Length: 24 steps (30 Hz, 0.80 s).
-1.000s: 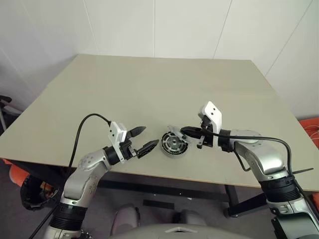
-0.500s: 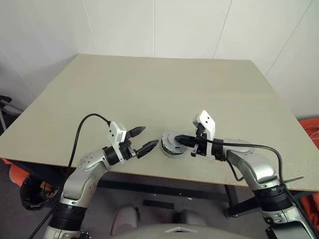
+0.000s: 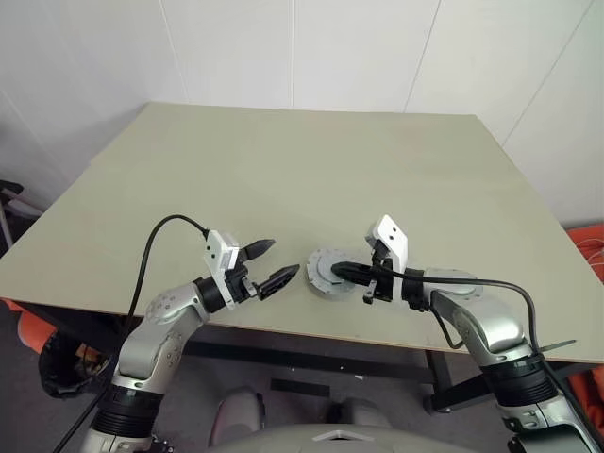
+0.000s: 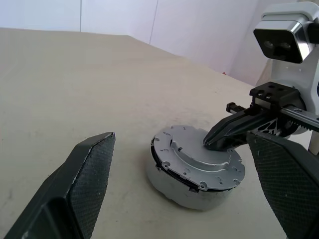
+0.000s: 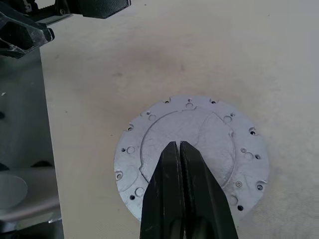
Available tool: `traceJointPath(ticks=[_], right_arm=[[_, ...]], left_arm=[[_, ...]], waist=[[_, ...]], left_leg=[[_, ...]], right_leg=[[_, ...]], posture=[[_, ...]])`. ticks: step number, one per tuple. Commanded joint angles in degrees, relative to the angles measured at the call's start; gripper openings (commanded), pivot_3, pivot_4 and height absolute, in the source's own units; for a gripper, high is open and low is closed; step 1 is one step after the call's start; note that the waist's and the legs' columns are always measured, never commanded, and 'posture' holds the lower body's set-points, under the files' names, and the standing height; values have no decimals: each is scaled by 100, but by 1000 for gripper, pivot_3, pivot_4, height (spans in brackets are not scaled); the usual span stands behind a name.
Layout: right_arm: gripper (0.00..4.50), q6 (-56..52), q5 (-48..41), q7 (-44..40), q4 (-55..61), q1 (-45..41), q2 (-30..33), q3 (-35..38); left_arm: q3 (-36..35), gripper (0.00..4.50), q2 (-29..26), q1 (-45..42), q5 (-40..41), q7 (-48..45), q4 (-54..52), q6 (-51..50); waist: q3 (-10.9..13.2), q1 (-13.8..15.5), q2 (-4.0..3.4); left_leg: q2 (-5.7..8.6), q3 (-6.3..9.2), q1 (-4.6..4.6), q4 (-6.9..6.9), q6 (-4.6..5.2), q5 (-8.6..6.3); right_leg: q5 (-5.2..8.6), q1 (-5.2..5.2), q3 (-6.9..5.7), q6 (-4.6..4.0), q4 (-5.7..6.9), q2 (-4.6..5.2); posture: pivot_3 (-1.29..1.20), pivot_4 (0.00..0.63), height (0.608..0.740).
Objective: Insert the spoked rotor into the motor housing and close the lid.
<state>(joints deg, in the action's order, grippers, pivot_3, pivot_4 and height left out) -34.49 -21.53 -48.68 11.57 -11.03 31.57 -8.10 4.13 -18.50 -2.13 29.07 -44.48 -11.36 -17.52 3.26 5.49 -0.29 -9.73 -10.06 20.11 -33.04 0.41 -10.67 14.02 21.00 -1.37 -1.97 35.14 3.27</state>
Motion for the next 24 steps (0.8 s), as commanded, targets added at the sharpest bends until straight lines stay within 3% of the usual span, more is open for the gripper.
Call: traceJointPath(ticks=[1,4,15,24], right_arm=[[48,-172,-465,-186,511,-357,155,440],[639,-158,-558,-303,549,-478,240,498],[4476,457,-59,-700,-129,-651,236,-19],[4493,1582,502,-1238,-1149,-1017,183,-396]], left_arm=[[-83,4500,-11,-104,32,4,-141,41],[-90,4500,-10,-100,29,-23,-103,69],[-147,4500,-61,-16,41,-101,-132,120],[-173,4500,-57,-165,31,-74,-41,79]], waist=[[0,-5,0],[0,-4,0],[0,-3,1],[0,-7,1]], left_leg=[[0,0,1,0,0,0],[-3,0,-2,2,0,0],[-2,-1,7,4,13,-8],[-2,-2,6,2,13,-8]], right_leg=[[0,0,0,0,0,0],[0,2,0,0,0,-2],[-2,3,-4,-2,-9,-1],[-9,2,-4,-16,-8,0]], posture=[[0,0,740],[0,0,740],[0,0,740],[0,0,740]])
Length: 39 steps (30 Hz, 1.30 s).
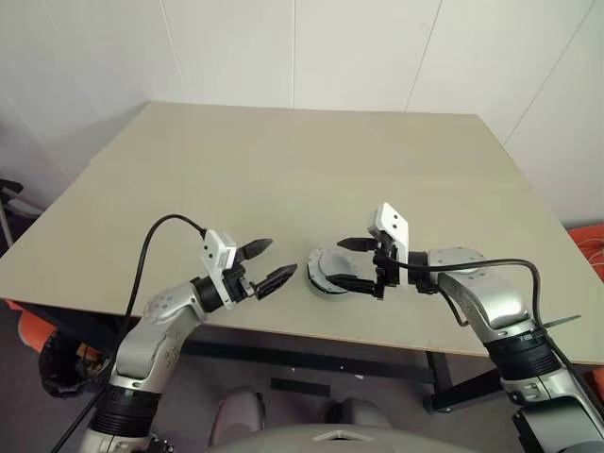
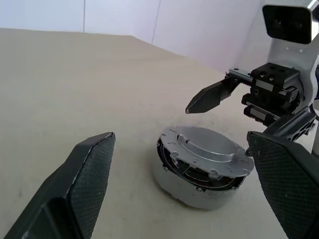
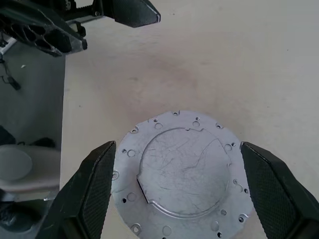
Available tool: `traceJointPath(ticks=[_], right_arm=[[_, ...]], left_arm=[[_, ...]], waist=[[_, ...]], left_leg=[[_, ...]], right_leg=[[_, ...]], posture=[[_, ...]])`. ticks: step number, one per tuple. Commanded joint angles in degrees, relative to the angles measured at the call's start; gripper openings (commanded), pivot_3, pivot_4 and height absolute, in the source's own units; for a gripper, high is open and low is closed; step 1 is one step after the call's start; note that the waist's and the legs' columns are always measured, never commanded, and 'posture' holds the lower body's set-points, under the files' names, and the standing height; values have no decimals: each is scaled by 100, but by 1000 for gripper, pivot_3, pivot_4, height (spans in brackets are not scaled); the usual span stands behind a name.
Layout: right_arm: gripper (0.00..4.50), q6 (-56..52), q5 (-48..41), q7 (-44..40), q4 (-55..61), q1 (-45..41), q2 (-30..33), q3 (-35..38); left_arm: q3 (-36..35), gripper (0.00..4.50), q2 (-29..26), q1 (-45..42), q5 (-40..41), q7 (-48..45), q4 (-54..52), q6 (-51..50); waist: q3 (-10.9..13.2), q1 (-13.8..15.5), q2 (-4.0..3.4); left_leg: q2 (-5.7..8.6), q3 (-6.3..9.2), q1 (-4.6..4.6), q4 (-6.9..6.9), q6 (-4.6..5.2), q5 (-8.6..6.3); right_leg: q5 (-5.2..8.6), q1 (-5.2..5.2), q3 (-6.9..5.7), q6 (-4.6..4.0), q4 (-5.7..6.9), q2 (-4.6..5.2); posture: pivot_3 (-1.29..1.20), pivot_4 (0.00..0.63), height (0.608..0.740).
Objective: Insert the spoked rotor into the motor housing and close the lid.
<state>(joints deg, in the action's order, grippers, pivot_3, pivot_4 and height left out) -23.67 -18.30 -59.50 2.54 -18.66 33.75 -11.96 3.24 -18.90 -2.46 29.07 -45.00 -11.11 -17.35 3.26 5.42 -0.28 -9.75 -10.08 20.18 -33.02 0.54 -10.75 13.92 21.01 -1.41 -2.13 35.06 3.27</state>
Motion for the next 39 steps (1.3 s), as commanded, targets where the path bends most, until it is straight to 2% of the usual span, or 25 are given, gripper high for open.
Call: traceJointPath(ticks=[1,7,16,26,29,31,39], right_arm=[[4493,647,246,-183,-408,-326,-65,-26],[4493,1032,410,-550,-1042,-645,-166,-101],[4493,1220,541,-1097,-1390,-761,-172,-223],[4493,1287,767,-1264,-1666,-771,-277,-346],[3846,1294,814,-1218,-1751,-807,-316,-324],[3210,1286,837,-1194,-1766,-812,-327,-309],[3197,1127,744,-999,-1639,-776,-383,-133]], left_arm=[[-86,4500,-15,-139,27,-20,-64,61],[-96,4500,-3,-146,-1,28,-79,63],[-124,4500,-39,11,0,141,-305,34],[-138,4500,-99,97,35,264,-506,-32],[-134,4500,-90,41,32,299,-490,-68],[-128,4500,-86,24,33,313,-484,-77],[-113,4500,-80,24,45,287,-458,-65]], waist=[[0,-1,0],[0,-4,0],[0,-4,0],[0,-4,1],[0,-7,1],[0,-6,2],[0,-15,2]], left_leg=[[0,0,0,0,0,0],[0,0,3,-1,2,-1],[-1,-1,8,-1,11,-7],[-1,-1,5,-6,11,-6],[-2,-1,3,-6,11,-6],[-2,-1,3,-6,11,-6],[-2,-1,0,-6,10,-6]], right_leg=[[-1,0,0,-1,0,0],[-11,2,-1,-19,0,0],[-15,3,-4,-26,0,0],[-15,0,-4,-25,0,0],[-14,0,-4,-25,0,0],[-14,-2,-4,-25,0,0],[-14,-2,-4,-25,0,0]], posture=[[0,0,740],[0,0,740],[0,0,740],[0,0,740],[0,0,740],[0,0,740],[0,0,740]])
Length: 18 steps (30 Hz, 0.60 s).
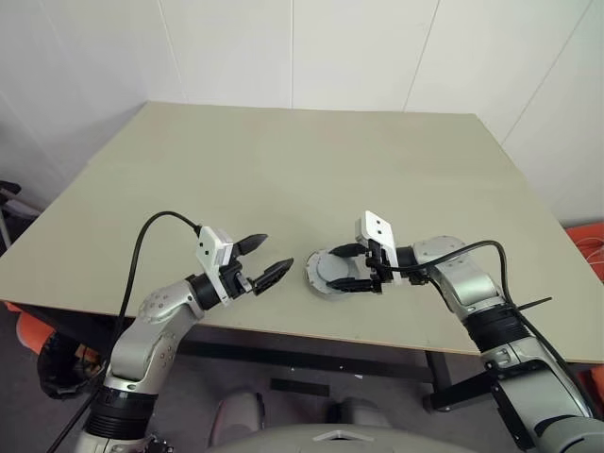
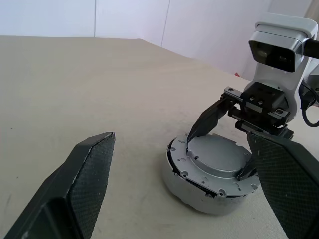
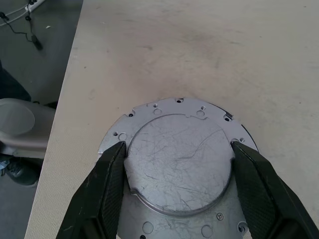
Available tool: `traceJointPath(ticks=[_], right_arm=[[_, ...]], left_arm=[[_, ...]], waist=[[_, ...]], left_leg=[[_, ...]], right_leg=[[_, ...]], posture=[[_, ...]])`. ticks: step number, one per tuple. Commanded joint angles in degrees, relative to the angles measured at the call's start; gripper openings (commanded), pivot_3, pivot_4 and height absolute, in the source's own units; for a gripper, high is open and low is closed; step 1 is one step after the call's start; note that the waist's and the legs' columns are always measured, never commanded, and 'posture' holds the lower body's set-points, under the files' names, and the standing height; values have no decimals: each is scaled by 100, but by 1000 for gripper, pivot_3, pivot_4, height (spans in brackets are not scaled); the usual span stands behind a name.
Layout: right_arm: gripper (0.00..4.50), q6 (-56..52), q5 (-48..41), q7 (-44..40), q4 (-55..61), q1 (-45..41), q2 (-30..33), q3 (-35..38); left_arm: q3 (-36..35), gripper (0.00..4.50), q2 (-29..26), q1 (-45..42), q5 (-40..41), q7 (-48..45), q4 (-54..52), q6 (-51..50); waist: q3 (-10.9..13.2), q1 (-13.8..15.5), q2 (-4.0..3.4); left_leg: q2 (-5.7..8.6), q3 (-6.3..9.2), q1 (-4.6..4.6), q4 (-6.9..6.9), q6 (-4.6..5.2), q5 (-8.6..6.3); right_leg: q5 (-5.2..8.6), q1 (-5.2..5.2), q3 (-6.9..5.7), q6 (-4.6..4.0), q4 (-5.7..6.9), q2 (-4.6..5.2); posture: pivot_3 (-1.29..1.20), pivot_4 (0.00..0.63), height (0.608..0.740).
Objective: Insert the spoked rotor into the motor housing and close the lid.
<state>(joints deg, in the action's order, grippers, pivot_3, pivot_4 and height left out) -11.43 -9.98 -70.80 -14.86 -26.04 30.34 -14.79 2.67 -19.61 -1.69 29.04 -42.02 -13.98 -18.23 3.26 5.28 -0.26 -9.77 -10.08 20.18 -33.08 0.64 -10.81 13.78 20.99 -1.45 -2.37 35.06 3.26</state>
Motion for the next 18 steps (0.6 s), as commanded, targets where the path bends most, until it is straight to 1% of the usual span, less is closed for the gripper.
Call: traceJointPath(ticks=[1,9,18], right_arm=[[3197,-171,-144,166,164,-35,-62,196],[3197,-714,-370,639,818,241,-274,367],[3197,-776,-291,669,1140,576,-159,309]], left_arm=[[-56,4500,-12,-28,51,-15,-186,29],[-42,4500,12,-58,50,-48,-97,44],[-40,4500,2,-54,73,-87,-103,21]], waist=[[0,-1,0],[1,-10,0],[0,1,0]], left_leg=[[0,0,0,0,0,0],[-1,0,0,0,-2,1],[-1,-1,3,8,0,-1]], right_leg=[[0,0,0,0,0,0],[0,3,0,1,1,-1],[0,5,0,1,-6,-1]], posture=[[0,0,740],[0,0,740],[0,0,740]])
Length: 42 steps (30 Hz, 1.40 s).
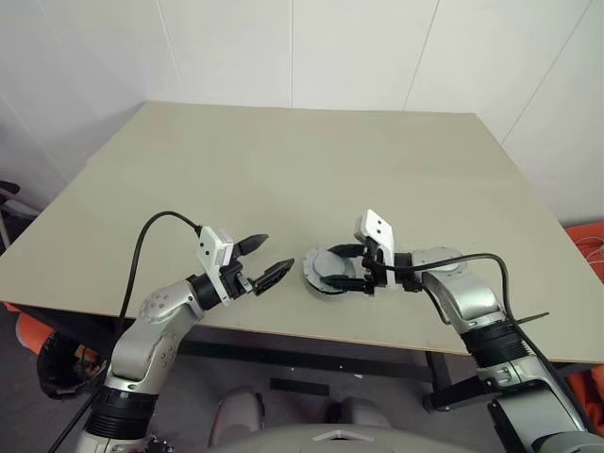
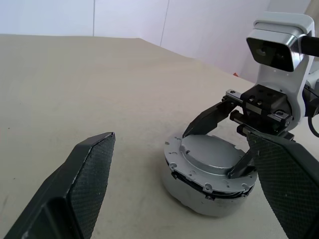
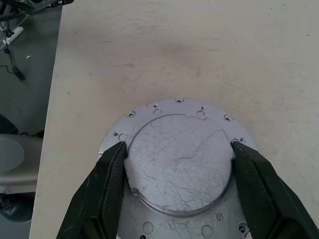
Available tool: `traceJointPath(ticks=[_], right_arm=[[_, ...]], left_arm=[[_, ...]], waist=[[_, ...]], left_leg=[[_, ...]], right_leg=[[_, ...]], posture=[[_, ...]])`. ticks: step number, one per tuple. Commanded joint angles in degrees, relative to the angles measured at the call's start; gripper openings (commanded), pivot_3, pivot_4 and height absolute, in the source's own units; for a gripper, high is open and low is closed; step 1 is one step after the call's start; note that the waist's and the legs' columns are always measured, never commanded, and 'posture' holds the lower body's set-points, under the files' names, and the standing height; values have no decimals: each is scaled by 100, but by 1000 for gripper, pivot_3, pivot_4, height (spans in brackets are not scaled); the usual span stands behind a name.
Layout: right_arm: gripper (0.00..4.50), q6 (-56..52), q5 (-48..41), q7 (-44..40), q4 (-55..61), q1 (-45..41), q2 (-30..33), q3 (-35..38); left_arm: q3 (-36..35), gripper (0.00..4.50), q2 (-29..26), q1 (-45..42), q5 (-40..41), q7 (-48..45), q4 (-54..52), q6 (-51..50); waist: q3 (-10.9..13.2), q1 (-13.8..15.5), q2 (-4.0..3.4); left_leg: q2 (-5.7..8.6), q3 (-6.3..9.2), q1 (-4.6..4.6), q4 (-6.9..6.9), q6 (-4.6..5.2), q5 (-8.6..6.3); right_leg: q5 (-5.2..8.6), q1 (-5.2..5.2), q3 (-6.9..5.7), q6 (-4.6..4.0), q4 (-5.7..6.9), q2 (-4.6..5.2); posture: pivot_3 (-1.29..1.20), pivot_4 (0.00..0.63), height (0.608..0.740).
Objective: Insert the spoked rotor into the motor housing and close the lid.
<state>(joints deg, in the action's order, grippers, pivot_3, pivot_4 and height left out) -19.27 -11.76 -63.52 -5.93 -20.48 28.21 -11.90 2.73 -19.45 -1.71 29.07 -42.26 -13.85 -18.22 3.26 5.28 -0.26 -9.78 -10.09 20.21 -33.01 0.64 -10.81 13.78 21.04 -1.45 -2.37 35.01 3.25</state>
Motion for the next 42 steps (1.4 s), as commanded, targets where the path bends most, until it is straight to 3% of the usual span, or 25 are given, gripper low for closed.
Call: traceJointPath(ticks=[1,27,42], right_arm=[[3197,24,-92,-94,238,30,96,6],[3197,764,448,72,-51,138,243,-286],[3197,537,496,70,-165,-32,347,-358]], left_arm=[[-47,4500,-19,-44,75,-68,-128,16],[-39,4500,2,-113,106,-27,-175,-103],[-37,4500,13,26,98,-29,-248,-49]], waist=[[0,3,0],[0,3,0],[-1,15,1]], left_leg=[[0,0,0,1,1,0],[1,0,-9,2,4,-3],[3,1,-9,2,6,-4]], right_leg=[[0,0,0,0,0,0],[13,-13,0,22,-14,1],[3,-20,0,5,-18,1]], posture=[[0,0,740],[0,0,740],[0,0,740]])
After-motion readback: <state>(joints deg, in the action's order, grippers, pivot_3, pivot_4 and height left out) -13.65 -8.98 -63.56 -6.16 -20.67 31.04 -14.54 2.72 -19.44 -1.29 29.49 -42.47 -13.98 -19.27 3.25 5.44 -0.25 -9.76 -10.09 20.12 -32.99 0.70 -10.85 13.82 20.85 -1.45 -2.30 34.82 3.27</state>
